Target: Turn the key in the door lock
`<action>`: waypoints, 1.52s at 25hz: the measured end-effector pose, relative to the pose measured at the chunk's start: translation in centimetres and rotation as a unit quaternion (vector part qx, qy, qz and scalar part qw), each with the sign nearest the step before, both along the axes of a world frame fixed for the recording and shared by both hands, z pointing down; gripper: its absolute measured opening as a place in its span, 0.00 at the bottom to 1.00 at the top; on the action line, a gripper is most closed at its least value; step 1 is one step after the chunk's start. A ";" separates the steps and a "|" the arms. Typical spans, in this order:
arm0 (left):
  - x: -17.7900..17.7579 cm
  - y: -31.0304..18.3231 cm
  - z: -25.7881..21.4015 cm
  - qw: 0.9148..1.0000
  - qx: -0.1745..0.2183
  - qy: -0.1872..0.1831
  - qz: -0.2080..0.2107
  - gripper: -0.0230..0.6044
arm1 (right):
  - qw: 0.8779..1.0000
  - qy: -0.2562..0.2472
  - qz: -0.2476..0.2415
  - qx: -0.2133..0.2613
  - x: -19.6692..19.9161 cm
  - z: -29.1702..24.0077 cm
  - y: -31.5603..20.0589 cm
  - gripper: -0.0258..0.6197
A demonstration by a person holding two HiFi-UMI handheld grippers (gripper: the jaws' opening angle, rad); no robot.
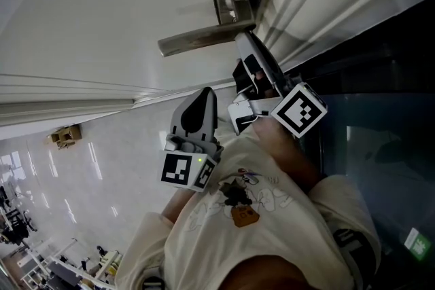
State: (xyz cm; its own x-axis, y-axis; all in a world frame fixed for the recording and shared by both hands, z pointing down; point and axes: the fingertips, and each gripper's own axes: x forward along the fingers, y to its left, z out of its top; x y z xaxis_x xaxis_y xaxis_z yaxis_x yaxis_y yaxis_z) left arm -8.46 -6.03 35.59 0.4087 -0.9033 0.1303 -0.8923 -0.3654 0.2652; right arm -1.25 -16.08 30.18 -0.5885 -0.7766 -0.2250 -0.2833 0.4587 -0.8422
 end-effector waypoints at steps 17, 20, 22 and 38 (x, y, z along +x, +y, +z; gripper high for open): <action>0.9 -1.2 -0.9 0.999 -0.012 -0.011 0.050 0.05 | 0.982 -0.157 -0.035 -0.104 0.0 0.7 0.0 0.09; 1.1 -1.3 -1.1 0.998 -0.009 -0.010 0.057 0.05 | 0.981 -0.158 -0.033 -0.106 0.1 0.8 -0.1 0.09; 0.8 -1.3 -1.0 0.998 -0.009 -0.009 0.054 0.05 | 0.981 -0.160 -0.030 -0.105 0.1 0.7 -0.1 0.09; 0.2 -1.8 -2.0 1.000 0.010 0.008 0.028 0.05 | 0.997 -0.059 -0.022 -0.043 1.0 1.0 2.6 0.16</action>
